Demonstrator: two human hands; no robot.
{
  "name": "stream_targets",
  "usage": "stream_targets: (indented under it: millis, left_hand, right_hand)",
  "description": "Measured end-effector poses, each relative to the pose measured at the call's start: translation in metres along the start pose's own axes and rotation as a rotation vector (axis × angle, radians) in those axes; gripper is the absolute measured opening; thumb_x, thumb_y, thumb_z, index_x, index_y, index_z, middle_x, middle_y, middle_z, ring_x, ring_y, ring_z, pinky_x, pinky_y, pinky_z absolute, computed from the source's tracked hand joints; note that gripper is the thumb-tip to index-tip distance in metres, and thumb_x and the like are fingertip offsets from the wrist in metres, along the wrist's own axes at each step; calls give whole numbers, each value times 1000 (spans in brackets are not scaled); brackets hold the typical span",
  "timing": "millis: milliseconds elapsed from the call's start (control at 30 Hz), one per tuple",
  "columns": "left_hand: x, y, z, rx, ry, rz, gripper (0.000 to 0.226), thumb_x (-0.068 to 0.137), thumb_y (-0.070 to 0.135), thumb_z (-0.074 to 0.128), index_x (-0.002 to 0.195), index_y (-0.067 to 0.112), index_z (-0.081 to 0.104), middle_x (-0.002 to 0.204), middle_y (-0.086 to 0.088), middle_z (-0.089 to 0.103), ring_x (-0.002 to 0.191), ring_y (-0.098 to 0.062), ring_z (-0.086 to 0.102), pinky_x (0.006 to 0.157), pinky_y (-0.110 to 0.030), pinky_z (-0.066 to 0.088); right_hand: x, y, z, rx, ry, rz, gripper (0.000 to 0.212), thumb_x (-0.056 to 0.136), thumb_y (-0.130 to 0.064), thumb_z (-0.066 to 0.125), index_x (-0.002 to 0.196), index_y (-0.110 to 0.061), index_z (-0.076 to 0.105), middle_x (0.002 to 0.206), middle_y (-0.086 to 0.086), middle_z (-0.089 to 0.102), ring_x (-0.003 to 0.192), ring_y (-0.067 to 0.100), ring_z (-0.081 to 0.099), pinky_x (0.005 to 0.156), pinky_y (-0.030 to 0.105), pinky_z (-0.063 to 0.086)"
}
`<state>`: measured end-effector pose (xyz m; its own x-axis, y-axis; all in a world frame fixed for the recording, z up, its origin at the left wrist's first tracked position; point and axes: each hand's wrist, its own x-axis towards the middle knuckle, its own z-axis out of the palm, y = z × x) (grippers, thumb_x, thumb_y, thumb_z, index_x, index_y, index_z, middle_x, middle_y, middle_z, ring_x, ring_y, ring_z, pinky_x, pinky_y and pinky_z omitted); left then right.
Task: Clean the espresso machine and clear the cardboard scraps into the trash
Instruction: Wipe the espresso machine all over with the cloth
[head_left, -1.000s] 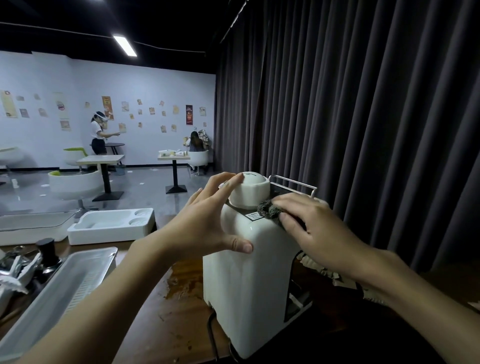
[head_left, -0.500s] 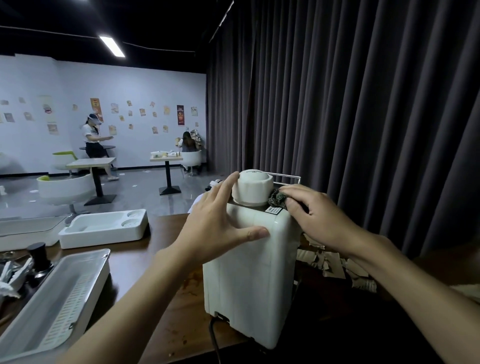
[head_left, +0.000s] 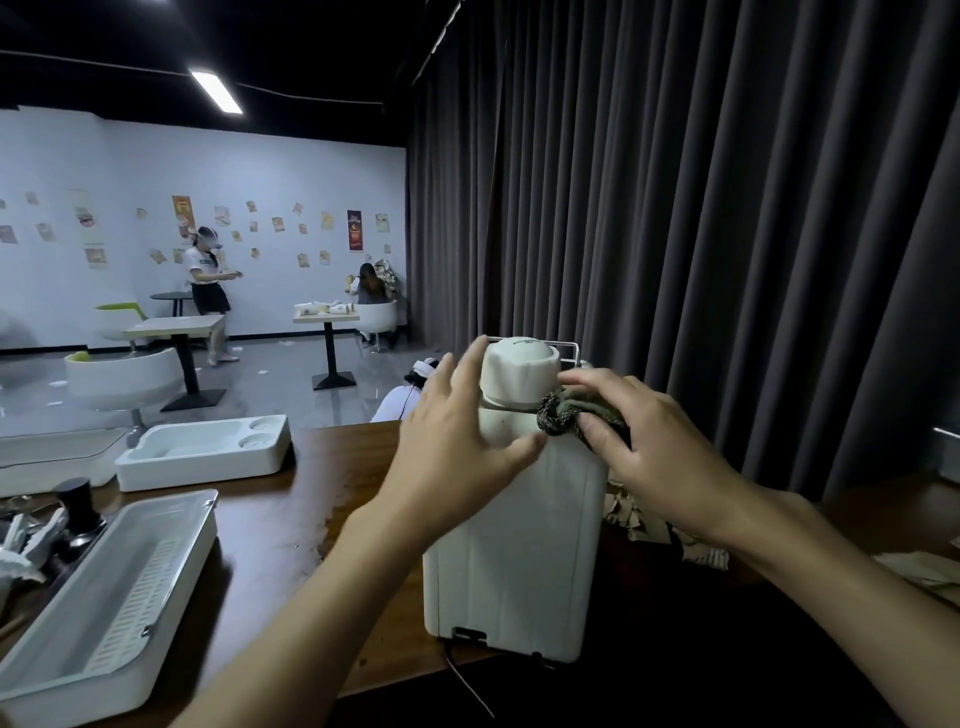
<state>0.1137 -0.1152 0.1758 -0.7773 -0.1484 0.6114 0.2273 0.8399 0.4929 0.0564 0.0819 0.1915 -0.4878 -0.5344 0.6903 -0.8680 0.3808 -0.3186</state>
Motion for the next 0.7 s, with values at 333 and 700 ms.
stream_targets:
  millis: [333, 700]
  left_hand:
    - [-3, 1, -43, -454, -246, 10, 67, 83, 51, 61, 144, 27, 48, 128, 16, 62, 117, 12, 54, 94, -13, 49]
    - [14, -34, -52, -439, -44, 7, 41, 88, 4, 69, 126, 17, 63, 113, 6, 70, 109, -12, 67, 84, -22, 58]
  right_hand:
    - [7, -30, 33, 53, 194, -144, 37, 82, -15, 75, 113, -7, 58, 122, 0, 55, 115, 8, 52, 98, 14, 40]
    - [21, -19, 43, -23, 121, -169, 38, 81, -33, 71, 115, -16, 66, 116, -4, 50, 113, 7, 49, 100, 23, 36]
